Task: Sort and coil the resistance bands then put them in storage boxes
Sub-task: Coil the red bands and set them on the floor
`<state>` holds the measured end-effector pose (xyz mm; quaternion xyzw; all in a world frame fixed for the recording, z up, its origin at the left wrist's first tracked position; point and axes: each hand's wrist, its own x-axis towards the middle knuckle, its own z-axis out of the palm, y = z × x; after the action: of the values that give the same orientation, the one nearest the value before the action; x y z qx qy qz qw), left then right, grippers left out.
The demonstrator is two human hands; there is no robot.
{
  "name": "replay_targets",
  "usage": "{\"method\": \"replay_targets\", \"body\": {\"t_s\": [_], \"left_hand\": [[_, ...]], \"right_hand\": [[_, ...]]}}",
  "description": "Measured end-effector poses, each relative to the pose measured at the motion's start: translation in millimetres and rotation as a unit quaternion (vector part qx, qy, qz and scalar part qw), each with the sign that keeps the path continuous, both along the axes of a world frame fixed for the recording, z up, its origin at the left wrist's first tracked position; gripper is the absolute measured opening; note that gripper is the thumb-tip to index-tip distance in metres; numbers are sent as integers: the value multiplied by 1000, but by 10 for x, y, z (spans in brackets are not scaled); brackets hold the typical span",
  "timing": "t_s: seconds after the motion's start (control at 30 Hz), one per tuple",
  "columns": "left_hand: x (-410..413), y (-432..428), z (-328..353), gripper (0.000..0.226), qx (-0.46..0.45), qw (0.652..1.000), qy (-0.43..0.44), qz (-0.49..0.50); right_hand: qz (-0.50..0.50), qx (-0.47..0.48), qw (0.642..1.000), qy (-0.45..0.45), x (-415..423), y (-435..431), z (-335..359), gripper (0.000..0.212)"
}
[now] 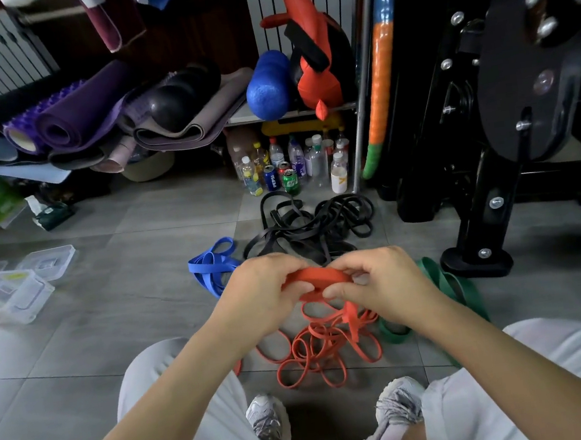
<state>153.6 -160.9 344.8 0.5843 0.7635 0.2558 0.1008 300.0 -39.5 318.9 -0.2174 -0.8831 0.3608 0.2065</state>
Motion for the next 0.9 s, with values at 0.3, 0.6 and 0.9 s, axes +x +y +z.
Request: {"method": "replay_targets", "body": {"t_s": [0.3, 0.6, 0.9], "left_hand": [[-84, -64, 217, 39, 138, 971, -180, 68], [-118, 2, 326, 25, 193, 915, -345, 85], [-160, 61, 240, 26, -35, 997, -68, 26]], "right_hand": [[16, -90, 995, 46, -39, 175, 159, 30], [42, -116, 982, 140, -210, 197, 336, 29], [11, 94, 995, -32, -198, 156, 178, 16]]}}
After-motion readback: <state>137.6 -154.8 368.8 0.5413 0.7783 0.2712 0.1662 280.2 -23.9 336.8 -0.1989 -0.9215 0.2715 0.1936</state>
